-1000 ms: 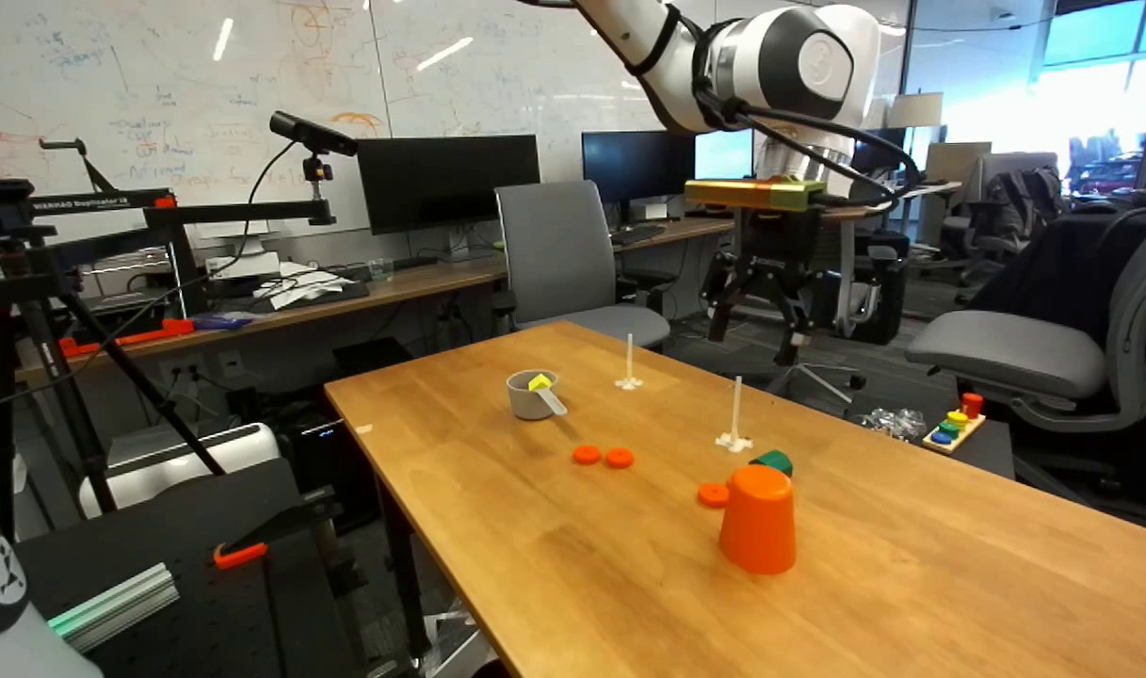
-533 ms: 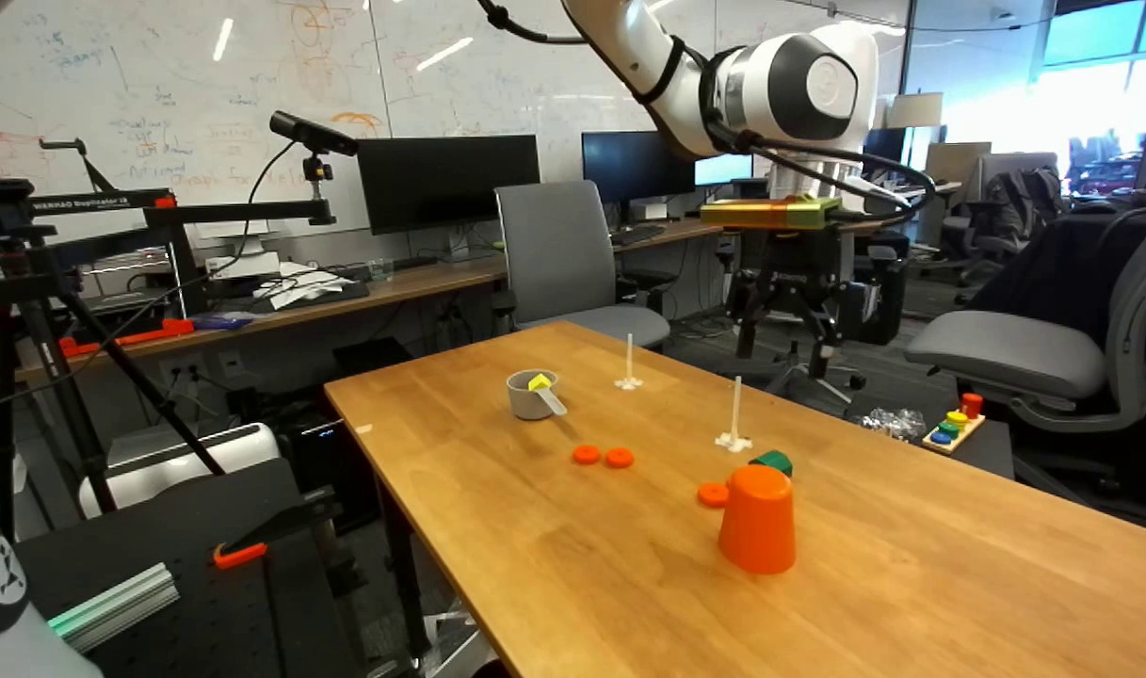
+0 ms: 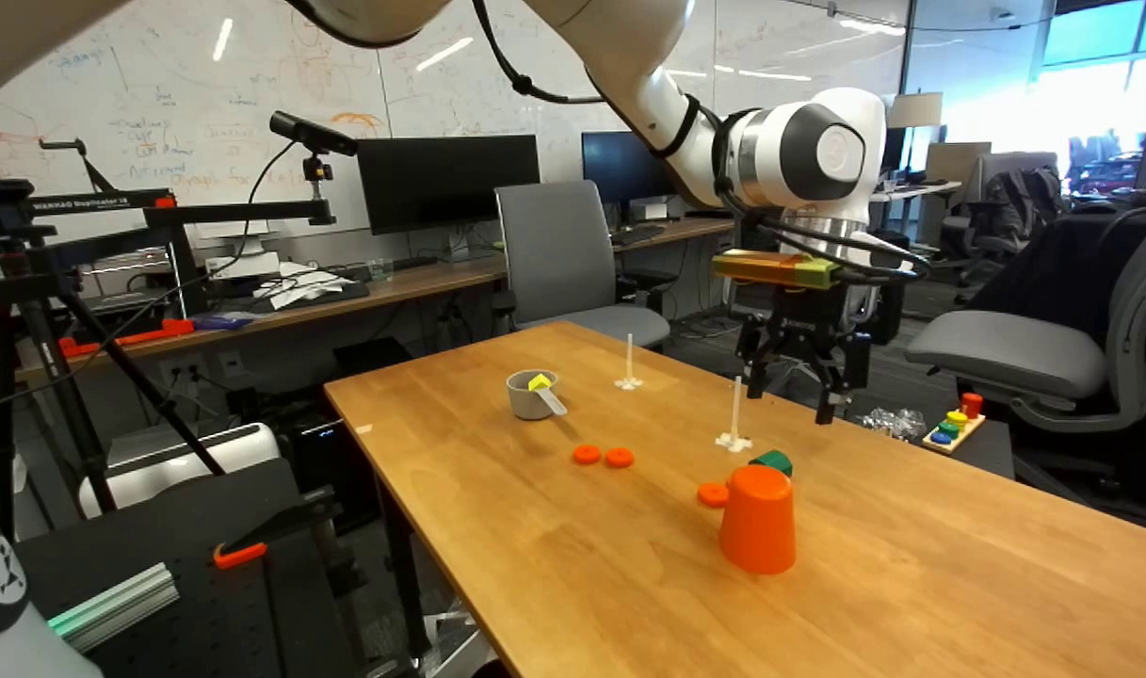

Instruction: Get the orange, yellow and green blocks from the table and put them in the gray pot

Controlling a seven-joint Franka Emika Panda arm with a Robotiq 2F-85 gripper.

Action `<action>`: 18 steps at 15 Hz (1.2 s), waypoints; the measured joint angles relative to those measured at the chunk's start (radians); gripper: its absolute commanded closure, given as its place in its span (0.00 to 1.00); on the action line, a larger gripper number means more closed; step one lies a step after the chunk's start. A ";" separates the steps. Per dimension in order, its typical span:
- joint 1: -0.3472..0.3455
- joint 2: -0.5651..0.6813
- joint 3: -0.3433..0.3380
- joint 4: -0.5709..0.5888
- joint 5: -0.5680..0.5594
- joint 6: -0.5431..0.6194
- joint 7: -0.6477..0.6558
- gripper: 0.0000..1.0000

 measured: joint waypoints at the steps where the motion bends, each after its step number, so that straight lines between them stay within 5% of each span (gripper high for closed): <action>1: 0.000 0.016 0.000 0.014 0.004 0.000 0.003 0.00; 14: -0.015 0.199 0.012 0.184 0.084 -0.001 0.008 0.00; 15: -0.016 0.212 0.012 0.199 0.084 -0.001 0.008 0.03; 16: -0.016 0.224 0.012 0.214 0.084 -0.003 0.008 0.27; 18: -0.016 0.245 0.012 0.239 0.085 -0.005 0.008 0.30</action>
